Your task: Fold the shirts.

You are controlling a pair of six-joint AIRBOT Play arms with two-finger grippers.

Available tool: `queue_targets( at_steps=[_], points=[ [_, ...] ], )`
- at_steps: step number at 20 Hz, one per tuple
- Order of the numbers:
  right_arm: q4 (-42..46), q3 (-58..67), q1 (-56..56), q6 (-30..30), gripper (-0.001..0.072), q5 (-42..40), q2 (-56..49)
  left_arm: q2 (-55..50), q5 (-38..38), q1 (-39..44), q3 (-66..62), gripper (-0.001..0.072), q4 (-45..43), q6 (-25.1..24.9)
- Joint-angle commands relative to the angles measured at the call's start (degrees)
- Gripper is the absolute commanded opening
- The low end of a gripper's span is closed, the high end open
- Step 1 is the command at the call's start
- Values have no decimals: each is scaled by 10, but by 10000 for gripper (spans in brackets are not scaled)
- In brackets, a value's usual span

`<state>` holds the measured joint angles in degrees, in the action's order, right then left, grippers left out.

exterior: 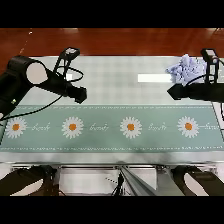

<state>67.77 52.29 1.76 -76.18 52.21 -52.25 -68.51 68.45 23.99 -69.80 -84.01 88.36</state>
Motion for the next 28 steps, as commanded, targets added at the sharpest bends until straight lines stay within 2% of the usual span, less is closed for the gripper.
queue_targets(
  at_steps=[1,4,6,10,14,16,17,20,22,28],
  points=[
    [-53,0,-1,17,600,-134,0,-1,-36,0,0,720,-1,-3],
    [-62,0,-1,27,602,-306,-1,-6,-40,0,0,720,-12,-9],
    [-71,2,0,30,602,-376,0,-9,-40,0,0,720,-22,-9],
    [82,2,6,32,601,-495,-19,-9,-40,0,0,720,-28,-9],
    [97,2,86,31,599,-480,-74,-9,-39,0,0,720,-28,-9],
    [90,3,131,9,599,-479,-111,-9,-39,0,0,720,-28,-8],
    [85,7,155,-24,599,-467,-129,-9,-39,0,0,720,-28,-8],
    [23,37,208,-182,598,-437,-195,-9,-39,0,0,720,-28,-8],
    [10,68,218,-228,598,-406,-245,-9,-39,0,0,720,-28,-8],
    [-26,128,183,-238,600,-378,-375,-9,-39,0,0,720,-28,-8]
  ],
)
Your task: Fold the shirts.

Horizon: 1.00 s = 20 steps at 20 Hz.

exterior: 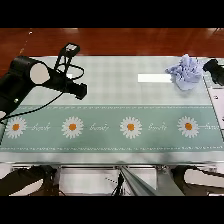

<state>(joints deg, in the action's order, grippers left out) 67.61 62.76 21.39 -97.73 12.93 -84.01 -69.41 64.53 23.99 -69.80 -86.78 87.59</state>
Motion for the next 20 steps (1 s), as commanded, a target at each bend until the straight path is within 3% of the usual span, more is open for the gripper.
queue_targets(
  at_steps=[1,4,5,6,7,10,12,17,20],
  points=[
    [-26,24,-22,-22,599,13,-73,0,0,0,0,720,0,0],
    [-26,24,-48,-22,589,7,-120,0,0,0,0,720,0,0],
    [-28,24,-55,-23,521,-3,-132,0,2,0,0,720,0,0],
    [-29,24,-61,-22,294,-13,-141,0,7,0,0,720,0,0],
    [-29,24,-64,-23,17,-18,-141,0,13,0,0,720,0,-1],
    [-35,33,-66,-16,19,-19,-103,1,35,0,-7,720,0,-1],
    [-34,40,-69,20,19,-12,-37,2,57,0,-33,720,0,-1],
    [-35,41,-118,87,17,-13,214,6,128,0,-193,720,7,-1],
    [-35,41,-170,89,17,-10,367,24,176,0,-333,720,7,-1]
  ],
)
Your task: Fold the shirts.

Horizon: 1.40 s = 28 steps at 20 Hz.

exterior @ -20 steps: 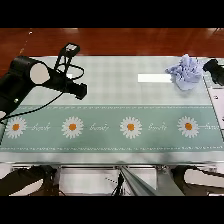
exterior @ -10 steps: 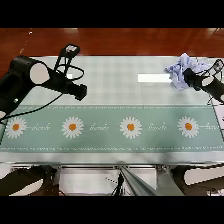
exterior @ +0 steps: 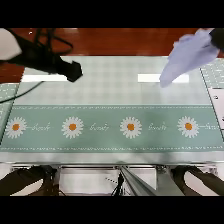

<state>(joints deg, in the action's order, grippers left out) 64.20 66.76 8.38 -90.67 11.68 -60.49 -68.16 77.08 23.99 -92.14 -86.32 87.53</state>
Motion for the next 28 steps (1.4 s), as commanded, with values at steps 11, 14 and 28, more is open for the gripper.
queue_targets(
  at_steps=[11,14,28],
  points=[
    [-46,-8,-248,13,17,417,283,180,113,0,-205,720,2,24],
    [-19,-64,-331,11,17,413,214,180,150,0,-140,720,2,24],
    [129,-112,-445,-12,549,332,48,180,12,0,369,679,155,22]
  ],
)
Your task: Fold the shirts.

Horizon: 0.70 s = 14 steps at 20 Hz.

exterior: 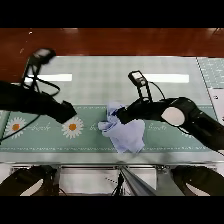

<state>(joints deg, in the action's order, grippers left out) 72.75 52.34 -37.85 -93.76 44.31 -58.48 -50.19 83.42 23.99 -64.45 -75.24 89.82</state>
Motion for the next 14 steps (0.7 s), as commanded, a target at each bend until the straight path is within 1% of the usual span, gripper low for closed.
queue_targets(
  at_steps=[1,4,6,9,11,13,14],
  points=[
    [72,48,33,17,548,7,51,0,-67,0,123,678,64,-2],
    [172,69,104,-23,538,10,111,0,-145,2,212,678,164,-7],
    [192,69,164,-31,538,43,115,-4,-206,18,266,679,217,-24],
    [169,69,232,-23,539,94,89,-21,-267,51,316,678,229,-24],
    [129,69,251,3,540,97,67,-43,-298,68,324,678,229,-24],
    [101,69,252,12,540,91,43,-70,-332,81,324,678,241,-25],
    [87,69,252,15,540,89,29,-86,-346,87,324,678,261,-40]
  ],
)
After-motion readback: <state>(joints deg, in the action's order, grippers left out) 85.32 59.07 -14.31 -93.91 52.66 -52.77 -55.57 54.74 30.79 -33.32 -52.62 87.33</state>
